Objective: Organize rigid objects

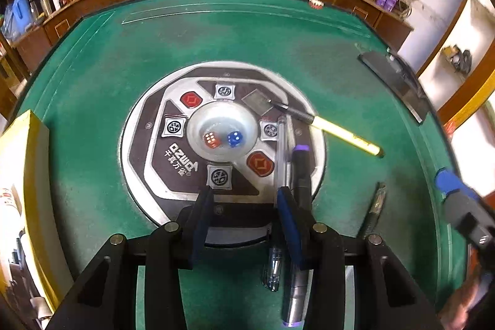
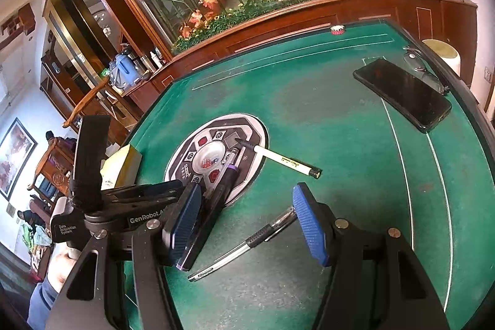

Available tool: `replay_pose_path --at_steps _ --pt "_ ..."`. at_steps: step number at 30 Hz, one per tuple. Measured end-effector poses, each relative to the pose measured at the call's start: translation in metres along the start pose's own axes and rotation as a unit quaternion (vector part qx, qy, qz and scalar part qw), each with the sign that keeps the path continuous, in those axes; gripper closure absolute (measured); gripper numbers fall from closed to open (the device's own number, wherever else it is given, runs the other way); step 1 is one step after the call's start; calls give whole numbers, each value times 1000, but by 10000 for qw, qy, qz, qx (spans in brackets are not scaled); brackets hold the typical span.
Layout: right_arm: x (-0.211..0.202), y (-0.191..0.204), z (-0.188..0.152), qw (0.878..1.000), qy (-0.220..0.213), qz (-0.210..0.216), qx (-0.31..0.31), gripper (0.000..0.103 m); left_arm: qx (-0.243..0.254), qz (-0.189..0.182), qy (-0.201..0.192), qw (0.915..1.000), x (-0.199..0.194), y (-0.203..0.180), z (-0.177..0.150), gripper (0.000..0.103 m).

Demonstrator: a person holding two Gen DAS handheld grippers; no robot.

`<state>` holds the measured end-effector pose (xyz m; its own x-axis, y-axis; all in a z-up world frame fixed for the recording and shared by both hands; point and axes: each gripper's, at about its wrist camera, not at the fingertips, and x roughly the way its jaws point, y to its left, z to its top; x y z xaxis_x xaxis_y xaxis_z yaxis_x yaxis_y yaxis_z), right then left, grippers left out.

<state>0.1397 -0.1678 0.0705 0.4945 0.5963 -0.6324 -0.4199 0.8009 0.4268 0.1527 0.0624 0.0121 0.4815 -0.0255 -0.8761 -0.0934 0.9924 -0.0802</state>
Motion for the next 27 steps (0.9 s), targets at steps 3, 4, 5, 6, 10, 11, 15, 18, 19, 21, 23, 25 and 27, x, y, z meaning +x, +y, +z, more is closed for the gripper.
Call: replay_pose_path --at_steps 3,4,5,6,10,11,15,18,19,21,23,25,27 --pt "0 0 0 10000 4 -9 1 41 58 -87 3 9999 4 -4 -2 58" --pt "0 0 0 10000 2 -4 -4 41 82 -90 -11 9999 4 -6 -2 58" --pt "0 0 1 10000 -1 -9 -7 41 110 -57 -29 9999 4 -8 -1 58" --pt "0 0 0 10000 5 -13 -3 41 130 -22 -50 9999 4 -9 -2 58" --pt "2 -2 -1 10000 37 -65 8 41 188 63 -43 9998 11 -14 -1 57" --pt "3 -3 0 10000 41 -85 10 41 247 178 -111 9995 12 -16 -2 57" --pt "4 -3 -1 9998 51 -178 -9 41 355 306 -197 9987 10 -16 -6 62" --pt "7 -4 -2 9987 125 -487 -41 41 144 361 -297 9988 2 -4 -18 81" --pt "10 -6 -3 9979 203 -615 -29 41 56 398 -327 9987 -1 1 -24 87" --pt "18 -11 -4 9962 449 -738 50 49 -187 444 -406 9980 -9 12 -37 91" --pt "29 -16 -7 9935 784 -810 161 64 -370 451 -486 9971 -14 20 -50 92" --pt "36 -18 -10 9908 1021 -862 225 64 -440 421 -613 9963 -17 24 -59 92" --pt "40 -17 -12 9903 1055 -881 223 64 -335 494 -681 9959 -18 21 -62 92"
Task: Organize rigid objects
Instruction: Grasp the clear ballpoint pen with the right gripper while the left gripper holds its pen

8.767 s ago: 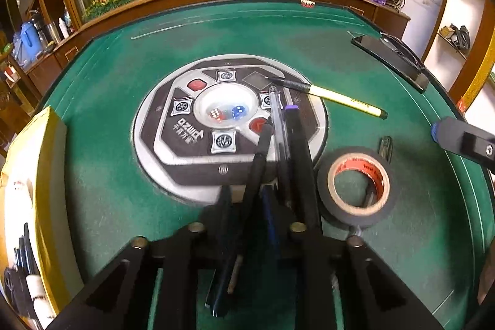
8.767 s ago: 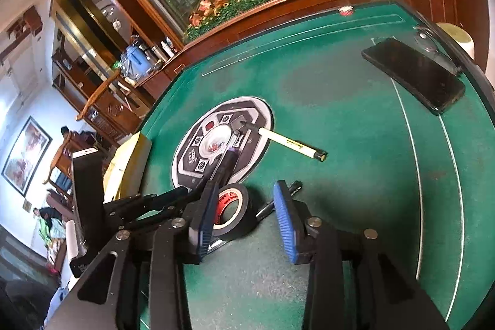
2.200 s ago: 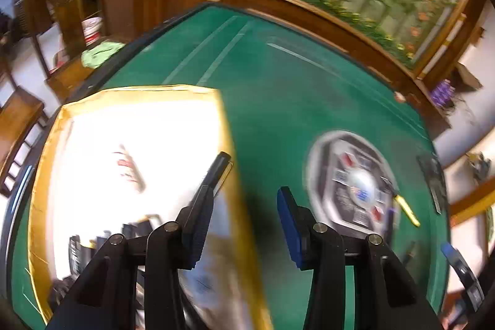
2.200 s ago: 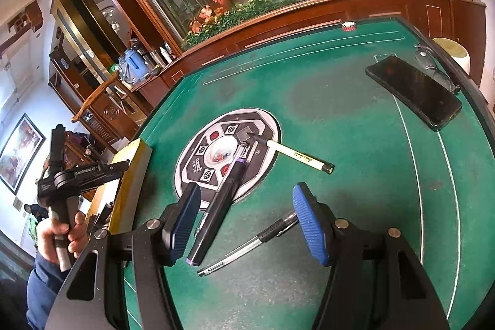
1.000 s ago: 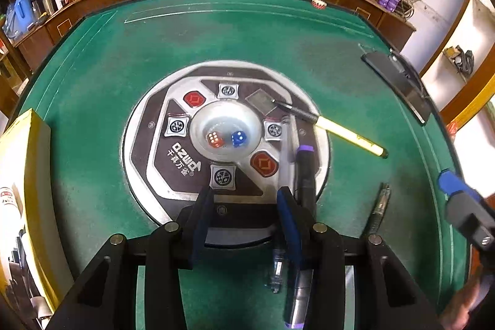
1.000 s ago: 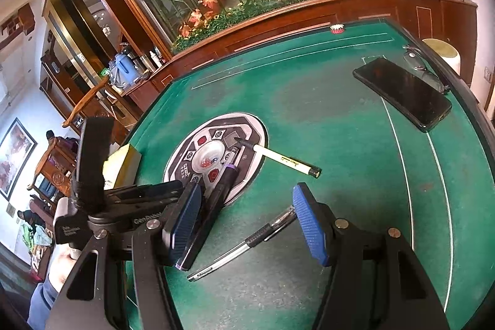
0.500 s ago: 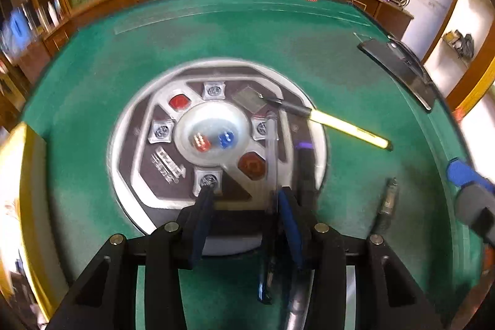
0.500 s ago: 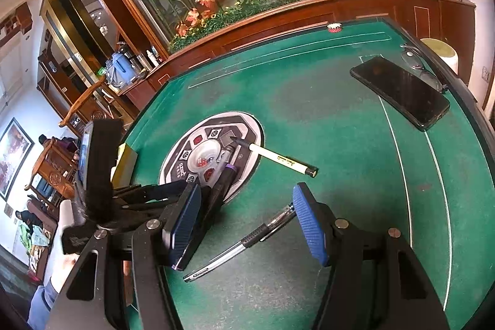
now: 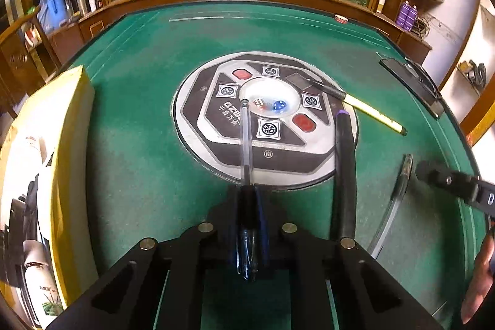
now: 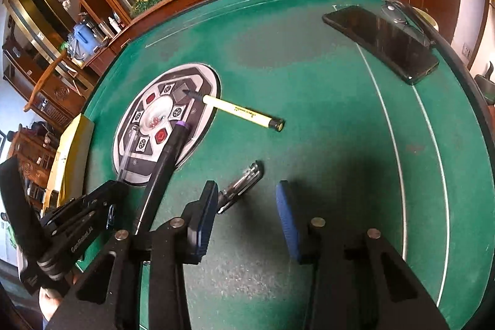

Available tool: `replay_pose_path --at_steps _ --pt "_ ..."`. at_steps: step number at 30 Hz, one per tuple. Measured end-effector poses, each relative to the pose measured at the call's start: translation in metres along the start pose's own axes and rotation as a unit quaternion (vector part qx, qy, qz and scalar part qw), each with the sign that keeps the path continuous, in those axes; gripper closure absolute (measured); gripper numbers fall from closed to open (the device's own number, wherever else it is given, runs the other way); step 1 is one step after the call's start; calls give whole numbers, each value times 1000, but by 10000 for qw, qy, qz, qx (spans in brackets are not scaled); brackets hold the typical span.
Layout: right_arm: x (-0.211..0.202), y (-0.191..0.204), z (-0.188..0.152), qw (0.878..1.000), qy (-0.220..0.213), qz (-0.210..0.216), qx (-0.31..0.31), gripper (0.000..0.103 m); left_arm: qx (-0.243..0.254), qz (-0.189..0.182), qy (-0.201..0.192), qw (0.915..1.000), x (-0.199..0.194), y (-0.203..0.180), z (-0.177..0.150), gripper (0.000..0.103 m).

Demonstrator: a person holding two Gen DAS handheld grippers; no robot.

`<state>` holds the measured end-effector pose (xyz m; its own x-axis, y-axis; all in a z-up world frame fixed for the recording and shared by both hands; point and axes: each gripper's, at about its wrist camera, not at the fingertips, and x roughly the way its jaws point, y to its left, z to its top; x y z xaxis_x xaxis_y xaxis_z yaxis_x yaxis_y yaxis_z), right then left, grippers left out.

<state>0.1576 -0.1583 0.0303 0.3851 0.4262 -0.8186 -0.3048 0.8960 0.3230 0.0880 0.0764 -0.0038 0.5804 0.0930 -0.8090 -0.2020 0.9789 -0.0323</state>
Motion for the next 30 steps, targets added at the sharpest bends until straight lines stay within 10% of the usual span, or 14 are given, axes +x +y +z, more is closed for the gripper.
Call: replay_pose_path --at_steps 10,30 --pt "24 49 -14 9875 -374 -909 -1234 80 45 -21 -183 9998 -1 1 -4 92" --pt "-33 50 -18 9870 -1228 518 -899 91 -78 88 -1074 9942 -43 1 -12 92"
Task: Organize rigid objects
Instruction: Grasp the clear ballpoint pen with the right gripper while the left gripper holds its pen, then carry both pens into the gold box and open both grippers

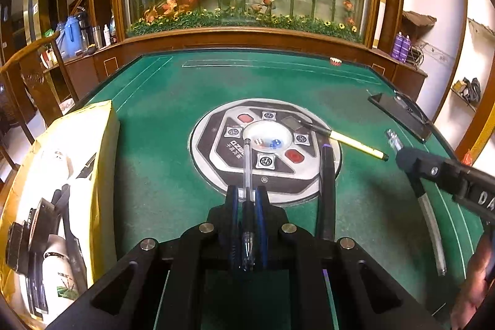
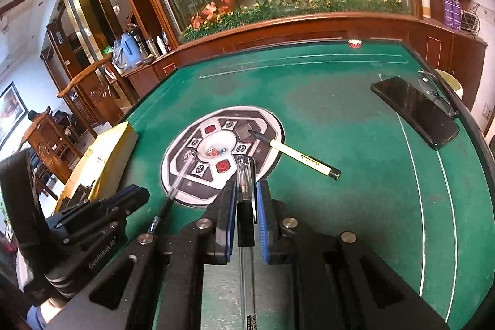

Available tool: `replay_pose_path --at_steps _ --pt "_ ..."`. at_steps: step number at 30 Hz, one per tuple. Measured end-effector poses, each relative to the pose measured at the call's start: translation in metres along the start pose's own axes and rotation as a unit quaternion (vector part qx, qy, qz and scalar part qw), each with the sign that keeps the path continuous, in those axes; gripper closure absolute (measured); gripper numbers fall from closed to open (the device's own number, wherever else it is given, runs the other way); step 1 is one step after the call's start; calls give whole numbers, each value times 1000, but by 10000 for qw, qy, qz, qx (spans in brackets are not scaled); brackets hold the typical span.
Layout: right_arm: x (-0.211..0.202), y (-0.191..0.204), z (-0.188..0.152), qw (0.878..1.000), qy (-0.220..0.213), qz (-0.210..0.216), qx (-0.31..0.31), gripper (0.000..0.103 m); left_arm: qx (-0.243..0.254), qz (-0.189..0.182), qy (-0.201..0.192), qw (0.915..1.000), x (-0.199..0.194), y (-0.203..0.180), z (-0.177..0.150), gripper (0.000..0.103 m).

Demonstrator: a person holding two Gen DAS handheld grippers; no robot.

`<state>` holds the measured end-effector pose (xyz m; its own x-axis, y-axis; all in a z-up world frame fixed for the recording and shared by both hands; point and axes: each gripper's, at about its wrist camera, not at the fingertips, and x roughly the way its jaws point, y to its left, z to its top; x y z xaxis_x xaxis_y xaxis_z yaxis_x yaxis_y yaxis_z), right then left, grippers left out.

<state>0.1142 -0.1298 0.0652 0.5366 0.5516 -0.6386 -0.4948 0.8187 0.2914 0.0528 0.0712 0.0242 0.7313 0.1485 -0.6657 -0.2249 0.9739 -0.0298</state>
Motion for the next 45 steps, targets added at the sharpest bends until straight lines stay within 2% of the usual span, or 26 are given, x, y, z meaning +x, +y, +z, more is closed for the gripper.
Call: replay_pose_path --at_steps 4,6,9,10,11,13,15,16,18,19,20,23,25,30,35,39,45 --pt "-5 -4 0 9999 -47 52 129 91 -429 -383 210 9981 5 16 4 92" --pt "-7 -7 1 9998 -75 72 167 91 -517 -354 203 9978 5 21 5 92" --pt "-8 -7 3 9997 -76 105 201 91 -454 -221 405 9979 15 20 7 92" --pt "-7 -7 2 9997 -61 105 196 91 -464 -206 544 9972 21 19 8 82" --pt "-7 -6 2 9997 -43 117 188 90 -491 -171 716 9961 30 19 9 64" --pt "-8 -6 2 9997 -37 134 178 91 -489 -232 869 9947 40 17 10 42" --pt "-8 -6 2 9997 -50 137 186 91 -367 -134 1000 9942 49 12 11 42" --pt "-8 -7 3 9997 -58 147 195 90 -287 -84 1050 9940 52 9 11 42" --pt "-8 -7 3 9996 -55 162 203 90 -148 220 1062 9940 57 5 9 62" --pt "-8 -7 3 9996 -53 162 203 90 -89 259 1017 9944 56 3 8 81" --pt "-8 -7 2 9996 -48 165 208 90 -120 196 1028 9944 54 4 8 94" --pt "-8 -7 2 9996 -26 191 199 90 -180 264 977 9947 47 6 5 94" --pt "-8 -5 1 9996 -16 215 194 90 -373 85 961 9946 39 13 3 94" --pt "-7 0 -1 9995 7 314 100 90 -573 -84 526 9969 2 23 2 94" --pt "-8 4 -3 9990 -11 438 55 90 -708 -164 297 9969 -26 32 3 94" --pt "-12 9 -3 9979 -8 641 60 90 -725 -42 48 9973 -52 44 3 94" --pt "-5 35 -7 9939 277 1068 -22 90 -1079 173 -222 9938 -87 89 -2 94"
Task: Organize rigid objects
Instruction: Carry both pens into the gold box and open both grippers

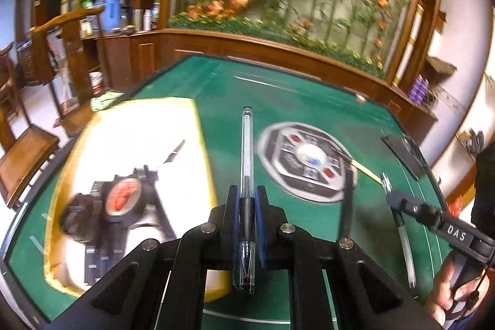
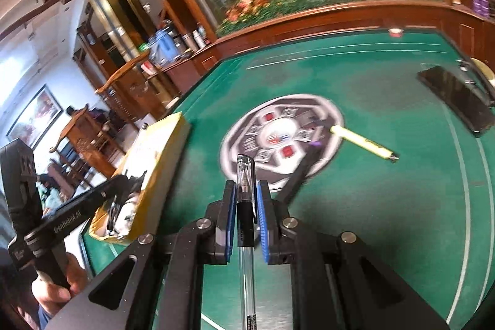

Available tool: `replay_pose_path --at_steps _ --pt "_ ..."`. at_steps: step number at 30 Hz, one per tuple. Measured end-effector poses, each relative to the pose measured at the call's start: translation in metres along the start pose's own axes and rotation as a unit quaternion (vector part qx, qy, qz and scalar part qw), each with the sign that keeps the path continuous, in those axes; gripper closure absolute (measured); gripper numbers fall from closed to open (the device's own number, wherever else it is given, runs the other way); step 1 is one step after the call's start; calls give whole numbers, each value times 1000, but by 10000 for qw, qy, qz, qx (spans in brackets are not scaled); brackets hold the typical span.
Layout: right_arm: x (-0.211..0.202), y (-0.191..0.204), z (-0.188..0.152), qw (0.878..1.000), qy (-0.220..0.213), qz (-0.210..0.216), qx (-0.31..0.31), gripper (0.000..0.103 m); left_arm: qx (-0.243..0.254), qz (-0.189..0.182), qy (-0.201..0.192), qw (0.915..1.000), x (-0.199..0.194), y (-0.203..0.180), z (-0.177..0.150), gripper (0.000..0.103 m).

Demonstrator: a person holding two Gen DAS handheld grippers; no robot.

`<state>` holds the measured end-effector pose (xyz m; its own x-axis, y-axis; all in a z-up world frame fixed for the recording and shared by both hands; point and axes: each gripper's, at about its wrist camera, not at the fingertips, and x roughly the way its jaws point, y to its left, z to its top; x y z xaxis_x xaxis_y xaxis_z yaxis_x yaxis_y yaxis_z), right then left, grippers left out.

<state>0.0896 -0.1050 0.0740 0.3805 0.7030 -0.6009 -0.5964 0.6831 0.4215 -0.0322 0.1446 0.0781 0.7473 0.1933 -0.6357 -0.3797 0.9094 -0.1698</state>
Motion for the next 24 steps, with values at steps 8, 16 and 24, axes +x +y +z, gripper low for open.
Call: replay_pose_path --at_steps 8,16,24 --pt "29 77 6 9970 318 613 -342 90 -650 411 -60 9970 -8 75 -8 94" --pt "85 161 10 9907 641 1038 -607 90 -1062 557 112 9927 3 121 -24 93" --pt "151 191 0 9886 1072 707 -792 90 -964 538 222 9936 14 124 -31 93"
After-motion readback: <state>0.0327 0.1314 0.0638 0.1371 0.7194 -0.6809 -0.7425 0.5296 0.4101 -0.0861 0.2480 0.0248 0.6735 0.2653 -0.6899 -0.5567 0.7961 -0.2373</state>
